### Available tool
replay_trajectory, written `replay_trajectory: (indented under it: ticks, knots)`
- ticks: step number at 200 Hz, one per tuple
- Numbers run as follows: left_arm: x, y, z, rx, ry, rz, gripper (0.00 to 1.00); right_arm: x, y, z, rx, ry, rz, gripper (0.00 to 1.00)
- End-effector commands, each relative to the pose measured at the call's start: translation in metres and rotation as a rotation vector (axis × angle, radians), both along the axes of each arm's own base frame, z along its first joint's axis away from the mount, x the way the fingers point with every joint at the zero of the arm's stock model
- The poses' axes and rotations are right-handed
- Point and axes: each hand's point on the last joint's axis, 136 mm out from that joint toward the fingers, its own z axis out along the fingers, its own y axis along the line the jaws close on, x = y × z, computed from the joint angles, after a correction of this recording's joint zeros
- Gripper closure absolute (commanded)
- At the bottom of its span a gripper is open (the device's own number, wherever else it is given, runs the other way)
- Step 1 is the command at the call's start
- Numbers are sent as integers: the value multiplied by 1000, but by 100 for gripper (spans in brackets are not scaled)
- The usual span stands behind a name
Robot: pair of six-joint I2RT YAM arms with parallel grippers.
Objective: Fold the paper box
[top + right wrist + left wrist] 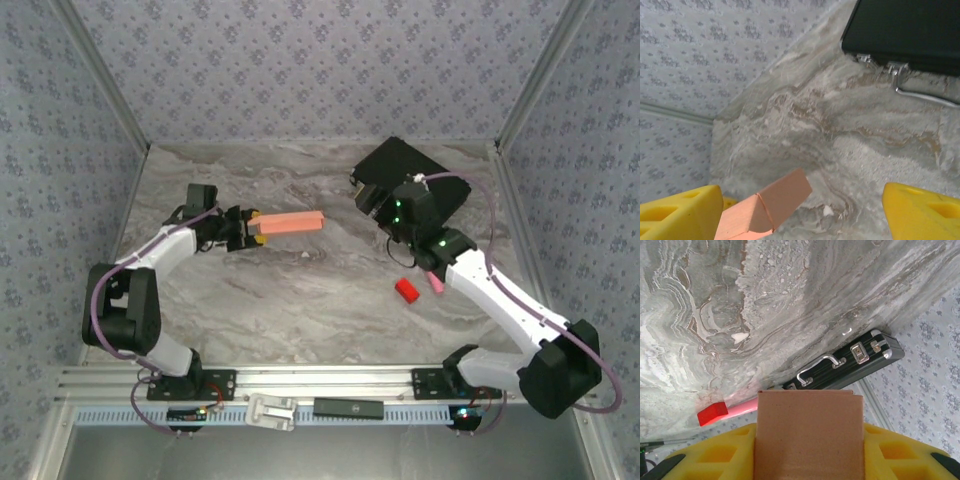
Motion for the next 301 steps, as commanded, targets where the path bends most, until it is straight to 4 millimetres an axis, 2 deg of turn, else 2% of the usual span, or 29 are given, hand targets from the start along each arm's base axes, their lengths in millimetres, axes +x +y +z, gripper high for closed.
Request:
replay_trajectory:
  ticks: [1,24,47,60,80,95,110,134,155,186,208,245,278,301]
  knots:
    - [0,-2,2,7,3,-55,95,-13,17,-1,42,80,239,16]
    - [1,-4,0,15,0,-96,97,-16,16,-7,-80,22,384,16]
    - [1,-5,-2,26,8,-127,98,-19,6,-22,-188,-52,398,17]
    - [1,-4,-3,33,9,-131,98,-14,-6,-35,-139,-3,334,16]
    - [3,-4,-4,42,0,-128,98,-11,-14,-61,58,250,177,17]
    - [5,-3,-4,43,-10,-126,98,-12,12,-67,256,394,142,18]
    - [7,-3,-4,44,-14,-125,98,-18,33,-72,375,524,58,16]
    - [9,-3,-2,47,-22,-122,98,-19,67,-63,511,602,-25,15]
    - [9,-3,-2,50,-24,-121,98,-19,84,-55,605,663,-99,15]
    - [11,-3,0,49,-32,-124,98,-11,96,-66,684,747,-176,14]
    - [11,-4,2,50,-38,-124,98,-2,109,-70,716,780,-178,13]
    - [12,-5,2,48,-39,-127,98,1,129,-79,727,844,-176,13]
    - [12,-7,1,46,-35,-129,98,1,129,-89,695,847,-227,13]
    - [13,-9,2,43,-39,-126,98,4,134,-95,701,857,-235,18]
